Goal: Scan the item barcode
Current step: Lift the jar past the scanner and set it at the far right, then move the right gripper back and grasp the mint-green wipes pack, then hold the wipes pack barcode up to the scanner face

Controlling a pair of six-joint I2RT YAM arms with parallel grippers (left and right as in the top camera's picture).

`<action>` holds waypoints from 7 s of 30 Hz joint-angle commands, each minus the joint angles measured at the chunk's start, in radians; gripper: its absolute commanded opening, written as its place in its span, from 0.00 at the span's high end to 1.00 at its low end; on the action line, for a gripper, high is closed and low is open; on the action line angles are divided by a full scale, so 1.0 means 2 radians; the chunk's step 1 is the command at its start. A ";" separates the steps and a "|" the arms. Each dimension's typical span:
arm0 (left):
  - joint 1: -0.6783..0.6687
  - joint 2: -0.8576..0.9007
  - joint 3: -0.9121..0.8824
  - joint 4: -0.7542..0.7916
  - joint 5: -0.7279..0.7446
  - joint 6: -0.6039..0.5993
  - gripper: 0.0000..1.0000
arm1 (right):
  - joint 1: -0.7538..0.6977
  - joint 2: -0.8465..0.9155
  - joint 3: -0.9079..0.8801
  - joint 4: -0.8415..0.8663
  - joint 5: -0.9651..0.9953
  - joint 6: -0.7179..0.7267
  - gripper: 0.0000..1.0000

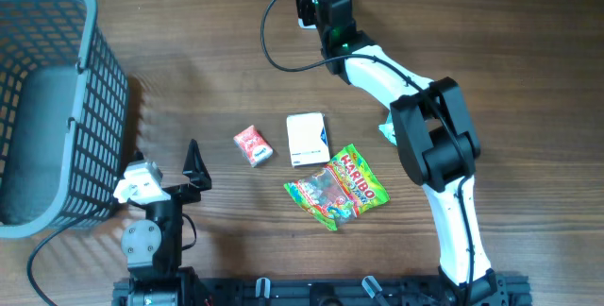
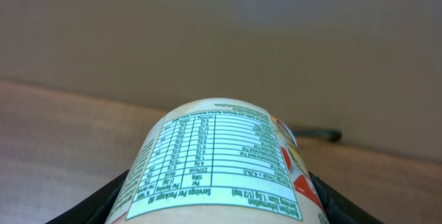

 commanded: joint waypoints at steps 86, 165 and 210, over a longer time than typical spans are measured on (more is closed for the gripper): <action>-0.001 0.000 -0.001 -0.002 0.006 -0.004 0.00 | -0.026 -0.021 -0.051 -0.795 0.070 0.440 0.23; -0.001 0.000 -0.001 -0.002 0.006 -0.004 0.00 | -0.012 -0.096 0.114 -0.644 -0.481 0.356 0.96; -0.001 0.000 -0.001 -0.002 0.006 -0.004 0.00 | -0.140 0.150 0.114 0.122 -0.646 0.626 0.96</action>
